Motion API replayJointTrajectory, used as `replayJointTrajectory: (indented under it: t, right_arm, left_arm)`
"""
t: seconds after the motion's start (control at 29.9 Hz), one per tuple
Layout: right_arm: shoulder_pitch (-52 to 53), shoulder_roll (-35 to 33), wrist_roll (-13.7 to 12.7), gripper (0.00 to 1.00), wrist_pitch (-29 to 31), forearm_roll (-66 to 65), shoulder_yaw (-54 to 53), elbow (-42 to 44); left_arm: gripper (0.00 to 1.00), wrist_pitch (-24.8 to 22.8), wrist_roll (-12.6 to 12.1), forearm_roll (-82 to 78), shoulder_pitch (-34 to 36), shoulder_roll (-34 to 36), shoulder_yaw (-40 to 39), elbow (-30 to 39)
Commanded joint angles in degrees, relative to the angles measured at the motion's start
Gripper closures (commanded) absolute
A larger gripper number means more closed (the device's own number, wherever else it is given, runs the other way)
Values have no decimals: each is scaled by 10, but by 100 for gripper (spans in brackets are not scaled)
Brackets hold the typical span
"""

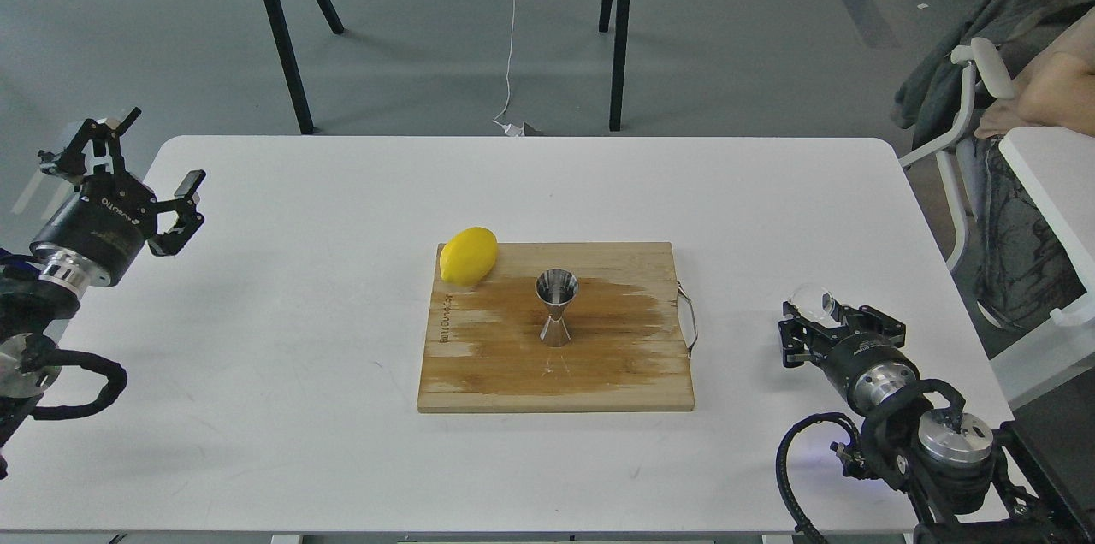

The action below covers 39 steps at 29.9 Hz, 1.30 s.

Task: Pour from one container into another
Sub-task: 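Lower the glass cup onto the table near the right arm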

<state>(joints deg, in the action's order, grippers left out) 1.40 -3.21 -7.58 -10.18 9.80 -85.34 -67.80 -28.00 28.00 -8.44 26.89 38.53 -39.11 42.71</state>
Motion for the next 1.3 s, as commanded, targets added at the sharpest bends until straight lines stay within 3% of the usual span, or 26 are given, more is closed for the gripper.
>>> replayJointTrajectory:
  t: [0.0,1.27]
  right_arm:
    - [-3,0,-2,2,1,0,0,-1]
    - [-9,6,-11,1,3,0,6,-6]
  left_arm:
    - [1,0,0,0,0,1,0,0]
    - [1,0,0,-1,0,1,0,0]
